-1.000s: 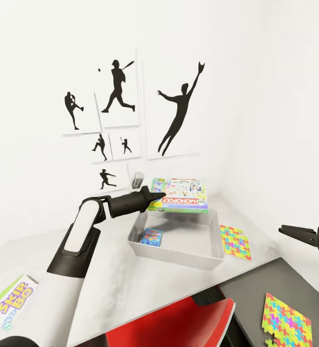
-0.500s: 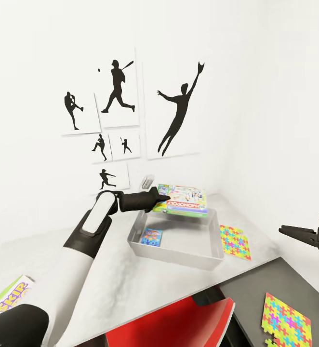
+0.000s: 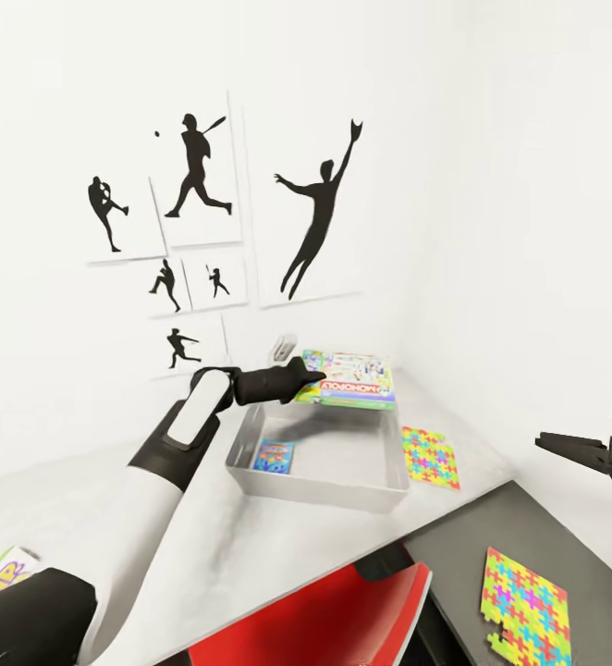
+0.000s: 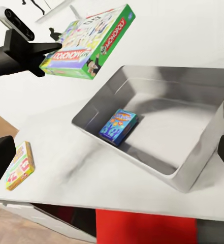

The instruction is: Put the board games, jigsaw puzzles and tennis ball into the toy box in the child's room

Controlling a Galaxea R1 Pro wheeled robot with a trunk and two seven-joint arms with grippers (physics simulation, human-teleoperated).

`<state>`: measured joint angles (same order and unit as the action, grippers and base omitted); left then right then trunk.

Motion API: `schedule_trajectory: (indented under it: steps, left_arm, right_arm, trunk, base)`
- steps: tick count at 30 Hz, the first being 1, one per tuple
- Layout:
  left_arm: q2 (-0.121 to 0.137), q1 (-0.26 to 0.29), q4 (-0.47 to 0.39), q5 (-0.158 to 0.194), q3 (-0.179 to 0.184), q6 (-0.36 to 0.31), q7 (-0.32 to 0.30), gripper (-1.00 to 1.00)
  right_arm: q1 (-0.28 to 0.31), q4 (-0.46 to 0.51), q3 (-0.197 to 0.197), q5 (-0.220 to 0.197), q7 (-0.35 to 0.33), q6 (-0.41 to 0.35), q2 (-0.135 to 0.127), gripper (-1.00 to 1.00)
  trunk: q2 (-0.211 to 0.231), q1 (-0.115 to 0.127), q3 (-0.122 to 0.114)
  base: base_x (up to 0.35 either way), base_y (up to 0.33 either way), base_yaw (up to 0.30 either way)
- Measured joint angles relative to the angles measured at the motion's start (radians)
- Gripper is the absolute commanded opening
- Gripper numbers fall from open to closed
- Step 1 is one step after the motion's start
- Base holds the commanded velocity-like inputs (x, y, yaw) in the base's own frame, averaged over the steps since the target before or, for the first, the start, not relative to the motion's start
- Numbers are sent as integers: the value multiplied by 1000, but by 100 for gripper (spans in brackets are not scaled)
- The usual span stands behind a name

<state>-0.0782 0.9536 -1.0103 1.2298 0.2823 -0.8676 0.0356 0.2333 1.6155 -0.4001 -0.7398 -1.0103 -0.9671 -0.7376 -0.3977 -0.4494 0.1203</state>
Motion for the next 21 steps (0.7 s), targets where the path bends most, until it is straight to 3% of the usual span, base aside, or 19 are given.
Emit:
schedule_trajectory:
  steps: [6,12,16,17,21]
  left_arm:
    - [5,-12,3,-27,9,12,-61,-100]
    - [13,-37,5,-67,14,20,-168,-100]
    - [21,-48,6,-124,9,24,-250,-100]
    - [21,-48,6,-125,9,24,-250,-100]
    - [42,-54,7,-186,5,27,-337,-100]
  right_arm:
    - [0,0,0,0,0,0,0,100]
    - [0,0,0,0,0,0,0,100]
    - [0,0,0,0,-1,0,0,100]
    - [0,0,0,0,-1,0,0,100]
    - [0,0,1,0,-1,1,0,100]
  trunk:
    - [0,0,0]
    - [0,0,0]
    - [0,0,0]
    - [0,0,0]
    - [0,0,0]
  base:
    - [0,0,-97]
    - [0,0,-27]
    - [0,0,-10]
    - [0,0,-7]
    - [0,0,-4]
